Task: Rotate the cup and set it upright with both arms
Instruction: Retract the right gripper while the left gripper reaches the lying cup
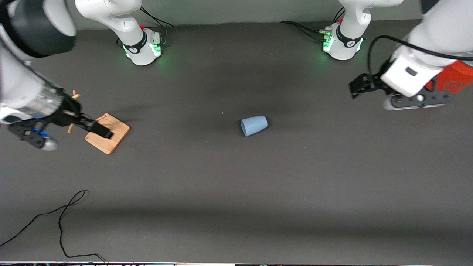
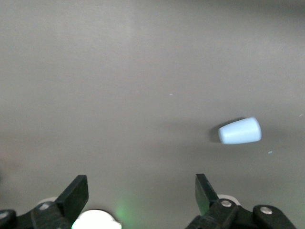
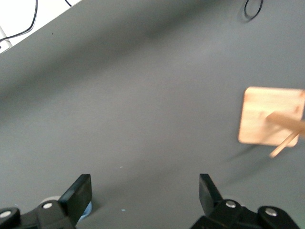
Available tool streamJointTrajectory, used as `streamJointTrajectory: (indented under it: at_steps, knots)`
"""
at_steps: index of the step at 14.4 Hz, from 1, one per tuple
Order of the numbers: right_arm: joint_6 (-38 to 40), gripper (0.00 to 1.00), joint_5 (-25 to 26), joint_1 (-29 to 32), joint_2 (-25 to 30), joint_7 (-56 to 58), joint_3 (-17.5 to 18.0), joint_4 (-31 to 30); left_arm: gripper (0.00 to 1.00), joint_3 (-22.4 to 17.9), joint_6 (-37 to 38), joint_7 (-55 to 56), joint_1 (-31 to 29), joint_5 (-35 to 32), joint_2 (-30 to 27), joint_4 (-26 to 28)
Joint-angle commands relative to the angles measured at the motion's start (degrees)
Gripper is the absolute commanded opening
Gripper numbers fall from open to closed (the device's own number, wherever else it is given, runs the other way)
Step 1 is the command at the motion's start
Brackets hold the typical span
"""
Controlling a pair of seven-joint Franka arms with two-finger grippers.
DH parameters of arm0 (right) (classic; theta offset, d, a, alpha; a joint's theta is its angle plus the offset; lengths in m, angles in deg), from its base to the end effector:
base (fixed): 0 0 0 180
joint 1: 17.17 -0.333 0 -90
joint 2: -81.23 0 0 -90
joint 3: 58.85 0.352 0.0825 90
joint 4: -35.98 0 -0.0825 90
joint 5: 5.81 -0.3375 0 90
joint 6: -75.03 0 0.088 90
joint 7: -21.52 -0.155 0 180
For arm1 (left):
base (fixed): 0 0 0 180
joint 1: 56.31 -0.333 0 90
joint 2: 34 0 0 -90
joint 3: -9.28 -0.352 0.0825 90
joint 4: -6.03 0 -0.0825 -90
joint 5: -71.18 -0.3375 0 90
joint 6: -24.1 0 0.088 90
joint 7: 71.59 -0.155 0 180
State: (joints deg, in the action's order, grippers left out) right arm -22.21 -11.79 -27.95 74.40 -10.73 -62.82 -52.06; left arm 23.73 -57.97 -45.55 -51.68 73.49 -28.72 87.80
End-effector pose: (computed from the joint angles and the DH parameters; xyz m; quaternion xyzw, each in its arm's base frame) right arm 0.5554 0.0836 0.5758 -0.9730 0.2249 -0.0036 0.0520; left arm 0.4922 -0.1699 0.6153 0.9969 0.0587 -0.0508 0.0130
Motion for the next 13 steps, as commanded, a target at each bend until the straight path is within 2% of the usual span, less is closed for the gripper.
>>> streamJointTrajectory:
  at_steps: [1, 4, 8, 10, 12, 13]
  knots:
    - [0.12, 1.00, -1.32, -0.91, 1.91, 10.06, -4.02, -2.14, 1.00, 5.30, 0.68, 9.70, 0.98, -0.72, 7.09, -7.49]
    - [0.03, 1.00, -1.14, -0.04, 1.39, 17.82, -5.70, -1.17, 1.00, 6.20, 0.59, 19.89, 9.40, -5.89, 13.33, -12.14]
    - [0.03, 1.00, -0.70, -0.56, -0.02, 18.09, -5.61, 1.82, 1.00, 5.94, -0.54, 31.76, 20.21, -13.45, 23.87, -18.82]
    - [0.03, 1.00, -0.36, -1.08, -0.98, 18.01, -5.09, 1.56, 1.00, 5.76, -3.79, 37.30, 24.35, -17.14, 27.66, -19.54]
    - [-0.05, 1.00, 6.02, -3.45, -1.43, 18.27, -5.09, 1.38, 1.00, 5.76, -5.64, 40.92, 27.52, -21.27, 31.88, -20.15]
    - [-0.14, 1.00, 7.54, -3.46, -1.86, 19.05, -5.09, 1.64, 1.00, 5.76, -5.56, 42.24, 28.93, -23.03, 34.16, -21.46]
